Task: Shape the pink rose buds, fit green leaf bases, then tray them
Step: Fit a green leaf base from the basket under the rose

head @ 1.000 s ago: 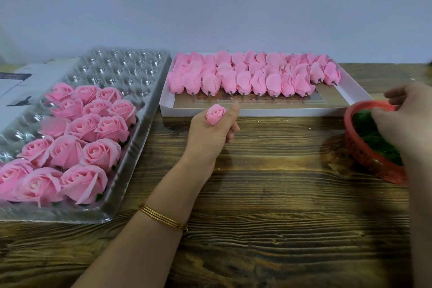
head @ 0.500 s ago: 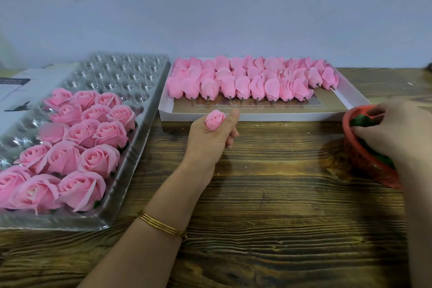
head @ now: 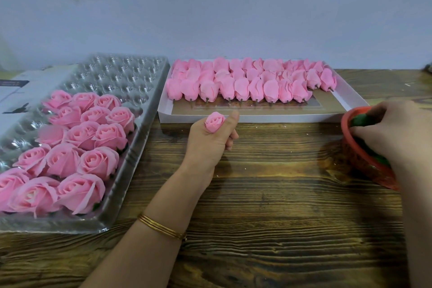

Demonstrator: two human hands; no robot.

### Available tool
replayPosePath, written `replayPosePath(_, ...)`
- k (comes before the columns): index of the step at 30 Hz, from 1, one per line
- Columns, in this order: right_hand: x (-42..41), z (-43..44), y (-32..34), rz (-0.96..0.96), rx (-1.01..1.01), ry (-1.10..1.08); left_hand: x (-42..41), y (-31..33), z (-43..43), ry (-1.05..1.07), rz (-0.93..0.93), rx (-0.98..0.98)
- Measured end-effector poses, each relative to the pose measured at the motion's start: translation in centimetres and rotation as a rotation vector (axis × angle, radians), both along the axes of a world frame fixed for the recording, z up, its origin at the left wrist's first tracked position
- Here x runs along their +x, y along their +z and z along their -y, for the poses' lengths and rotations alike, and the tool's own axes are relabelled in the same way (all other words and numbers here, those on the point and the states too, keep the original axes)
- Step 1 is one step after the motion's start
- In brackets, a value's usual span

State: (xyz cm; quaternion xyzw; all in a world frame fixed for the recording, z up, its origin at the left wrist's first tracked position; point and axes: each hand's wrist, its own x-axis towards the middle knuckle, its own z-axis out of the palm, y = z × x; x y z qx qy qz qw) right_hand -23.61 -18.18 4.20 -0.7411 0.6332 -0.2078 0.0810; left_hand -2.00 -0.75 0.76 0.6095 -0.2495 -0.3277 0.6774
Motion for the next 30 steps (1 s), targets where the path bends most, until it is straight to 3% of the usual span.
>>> replayPosePath(8, -0.1, -0.3, 0.4, 0.037, 0.031, 0.038, -0.1, 0.1, 0.0, -0.001, 0.01, -0.002)
replayPosePath(20, -0.5, -0.1, -0.1, 0.173, -0.152, 0.051, 0.0, 0.1, -0.1, 0.002, 0.005, 0.002)
replayPosePath(30, -0.9, 0.7, -0.4, 0.216, -0.124, 0.024, 0.0, 0.3, -0.2, -0.001, -0.003, 0.004)
